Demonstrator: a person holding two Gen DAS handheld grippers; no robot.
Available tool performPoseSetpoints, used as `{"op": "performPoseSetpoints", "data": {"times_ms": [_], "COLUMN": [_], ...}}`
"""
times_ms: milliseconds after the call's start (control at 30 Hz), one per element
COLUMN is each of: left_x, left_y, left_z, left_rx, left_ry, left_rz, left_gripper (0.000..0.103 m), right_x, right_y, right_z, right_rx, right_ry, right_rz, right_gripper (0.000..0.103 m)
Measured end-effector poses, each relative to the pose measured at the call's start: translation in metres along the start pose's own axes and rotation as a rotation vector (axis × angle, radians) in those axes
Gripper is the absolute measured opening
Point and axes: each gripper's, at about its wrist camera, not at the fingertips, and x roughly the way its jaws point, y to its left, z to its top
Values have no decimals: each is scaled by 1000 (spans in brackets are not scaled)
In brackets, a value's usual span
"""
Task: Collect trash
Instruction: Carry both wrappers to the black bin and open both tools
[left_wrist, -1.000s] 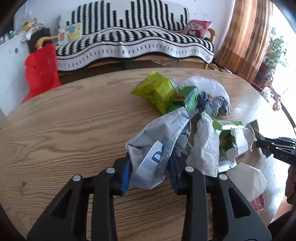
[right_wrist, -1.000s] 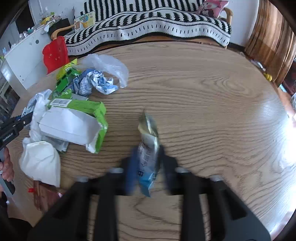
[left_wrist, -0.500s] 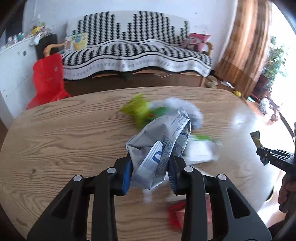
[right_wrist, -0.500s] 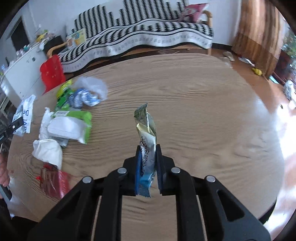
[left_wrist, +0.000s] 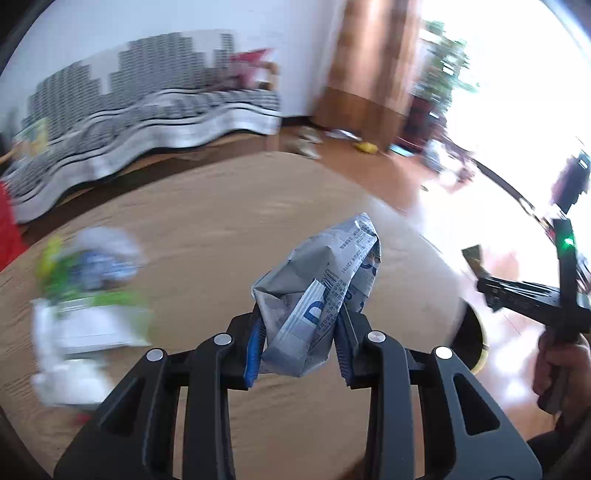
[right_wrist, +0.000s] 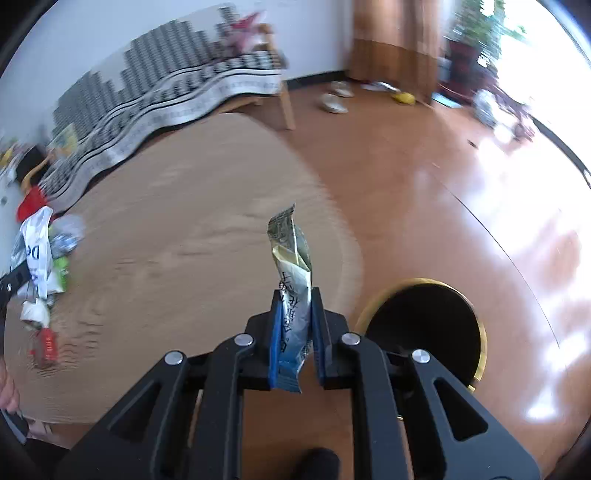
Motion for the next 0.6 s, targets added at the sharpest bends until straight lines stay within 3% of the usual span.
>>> {"op": "performPoseSetpoints", "data": {"times_ms": [233,433,600], "left_x": [65,121,167], "left_y": [-147,-225,-255], "left_z": [-11,-33,-46], "left_rx": [156,233,254], "left_ry": [76,155,230], "left_rz": [-180,-263,-276], "left_gripper": [32,32,32], "right_x": [6,13,15], "right_y": [-116,-167,-188], "right_z": [-34,-57,-64], "right_rx": [152,222,259], "right_ry": [64,111,124], "right_rz": [-73,-85,-74], "right_gripper": [15,15,15]}}
